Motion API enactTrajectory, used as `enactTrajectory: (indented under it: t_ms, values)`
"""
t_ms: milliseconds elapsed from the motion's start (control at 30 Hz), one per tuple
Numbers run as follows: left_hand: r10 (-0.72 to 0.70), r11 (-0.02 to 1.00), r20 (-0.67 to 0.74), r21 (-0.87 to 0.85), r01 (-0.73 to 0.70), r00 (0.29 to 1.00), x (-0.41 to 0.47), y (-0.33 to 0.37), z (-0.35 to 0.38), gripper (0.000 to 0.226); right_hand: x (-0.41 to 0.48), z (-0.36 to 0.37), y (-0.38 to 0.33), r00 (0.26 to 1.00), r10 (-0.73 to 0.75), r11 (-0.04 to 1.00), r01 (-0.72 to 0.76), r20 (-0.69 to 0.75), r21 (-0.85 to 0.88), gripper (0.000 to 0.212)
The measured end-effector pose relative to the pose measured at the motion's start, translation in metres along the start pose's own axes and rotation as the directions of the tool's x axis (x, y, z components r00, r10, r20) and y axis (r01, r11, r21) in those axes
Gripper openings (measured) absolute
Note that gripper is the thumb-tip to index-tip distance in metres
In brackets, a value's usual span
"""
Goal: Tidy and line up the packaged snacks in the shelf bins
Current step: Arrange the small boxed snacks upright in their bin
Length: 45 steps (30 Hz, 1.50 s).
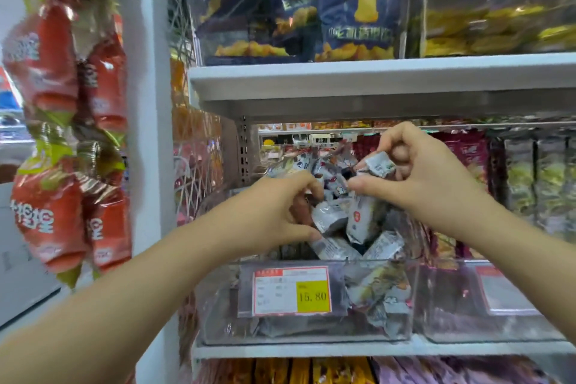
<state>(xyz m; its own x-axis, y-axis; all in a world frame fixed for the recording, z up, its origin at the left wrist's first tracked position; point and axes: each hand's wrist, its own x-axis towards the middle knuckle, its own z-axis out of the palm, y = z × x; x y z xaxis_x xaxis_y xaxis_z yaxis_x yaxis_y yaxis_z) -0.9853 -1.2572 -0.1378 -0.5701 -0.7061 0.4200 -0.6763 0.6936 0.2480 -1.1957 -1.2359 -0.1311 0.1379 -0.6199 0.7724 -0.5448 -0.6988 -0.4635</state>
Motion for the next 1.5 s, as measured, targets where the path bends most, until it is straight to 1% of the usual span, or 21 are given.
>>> enactTrajectory:
  t_ms: [100,167,300,400,467,500,567,600,733,800,867,933,1000,1067,1133,1200,1267,1300,1367,1433,1500]
  values:
    - [0.076,0.968,-0.020,0.242,-0.069,0.997,0.007,0.006,0.008,0.050,-0.003,-0.005,0.005,0.997,0.051,0.992,-0.044,-0.050,0.121,0.056]
    - [0.121,0.959,-0.064,0.265,-0.100,0.991,0.010,0.007,0.012,0.047,-0.004,-0.009,0.002,0.996,0.056,0.987,-0.045,-0.067,0.152,0.053]
    - [0.108,0.989,-0.207,0.120,-0.085,0.972,0.006,0.005,0.010,0.043,-0.007,-0.020,0.000,0.989,0.148,0.958,-0.138,-0.021,0.253,0.043]
    - [0.011,0.985,-0.361,-0.159,-0.073,0.933,-0.003,0.010,-0.001,0.028,-0.011,-0.027,-0.004,0.976,0.207,0.898,-0.214,0.062,0.383,0.044]
    - [-0.072,0.938,-0.421,-0.336,-0.081,0.904,-0.011,0.012,-0.012,0.019,-0.013,-0.029,-0.006,0.972,0.227,0.872,-0.228,0.055,0.433,0.043]
    - [-0.105,0.923,-0.441,-0.377,-0.078,0.891,-0.015,0.012,-0.018,0.014,-0.014,-0.029,-0.008,0.971,0.234,0.865,-0.227,0.039,0.447,0.041]
    - [-0.142,0.928,-0.473,-0.370,-0.050,0.869,-0.026,0.012,-0.028,0.006,-0.016,-0.025,-0.014,0.972,0.237,0.862,-0.215,0.010,0.459,0.039]
    - [-0.154,0.935,-0.479,-0.352,-0.028,0.864,-0.030,0.013,-0.030,0.009,-0.016,-0.023,-0.015,0.972,0.233,0.862,-0.207,0.001,0.462,0.038]
    - [-0.216,0.943,-0.474,-0.328,0.057,0.854,-0.050,0.015,-0.035,0.048,-0.021,-0.010,-0.027,0.979,0.202,0.871,-0.167,-0.026,0.462,0.017]
    - [-0.237,0.934,-0.487,-0.353,0.059,0.840,-0.060,0.014,-0.035,0.061,-0.027,-0.002,-0.034,0.980,0.195,0.865,-0.160,-0.024,0.475,0.013]
    - [-0.246,0.928,-0.517,-0.371,0.045,0.820,-0.066,0.012,-0.033,0.058,-0.034,0.005,-0.041,0.980,0.200,0.856,-0.168,-0.014,0.490,0.017]
    - [-0.249,0.913,-0.550,-0.409,0.003,0.797,-0.072,0.015,-0.032,0.047,-0.043,0.009,-0.049,0.978,0.208,0.833,-0.166,-0.021,0.527,0.026]
    - [-0.248,0.894,-0.560,-0.447,-0.036,0.791,-0.080,0.017,-0.031,0.040,-0.055,0.012,-0.052,0.974,0.222,0.788,-0.160,-0.032,0.595,0.028]
    - [-0.269,0.859,-0.546,-0.509,-0.059,0.794,-0.090,0.023,-0.026,0.032,-0.070,0.015,-0.056,0.965,0.263,0.707,-0.177,-0.021,0.685,0.031]
    - [-0.324,0.774,-0.511,-0.627,-0.087,0.796,-0.100,0.028,-0.015,0.023,-0.087,0.022,-0.058,0.952,0.307,0.581,-0.193,0.007,0.791,0.048]
    - [-0.404,0.647,-0.445,-0.757,-0.095,0.799,-0.109,0.031,0.002,0.023,-0.105,0.030,-0.063,0.933,0.359,0.465,-0.201,0.024,0.862,0.064]
    - [-0.475,0.505,-0.368,-0.858,-0.095,0.799,-0.116,0.035,0.022,0.034,-0.120,0.038,-0.067,0.907,0.420,0.366,-0.193,0.023,0.910,0.046]
    - [-0.509,0.416,-0.327,-0.903,-0.105,0.797,-0.119,0.040,0.030,0.033,-0.127,0.042,-0.071,0.897,0.442,0.337,-0.194,0.027,0.921,0.034]
    - [-0.546,0.242,-0.254,-0.960,-0.140,0.798,-0.124,0.052,0.045,0.018,-0.140,0.052,-0.075,0.878,0.478,0.328,-0.214,0.034,0.920,0.024]
    - [-0.542,0.088,-0.187,-0.982,-0.166,0.819,-0.127,0.064,0.056,0.014,-0.152,0.057,-0.077,0.855,0.517,0.359,-0.257,0.038,0.897,0.027]
    - [-0.509,-0.001,-0.120,-0.990,-0.140,0.852,-0.129,0.071,0.067,0.018,-0.162,0.056,-0.080,0.849,0.525,0.411,-0.305,0.050,0.859,0.035]
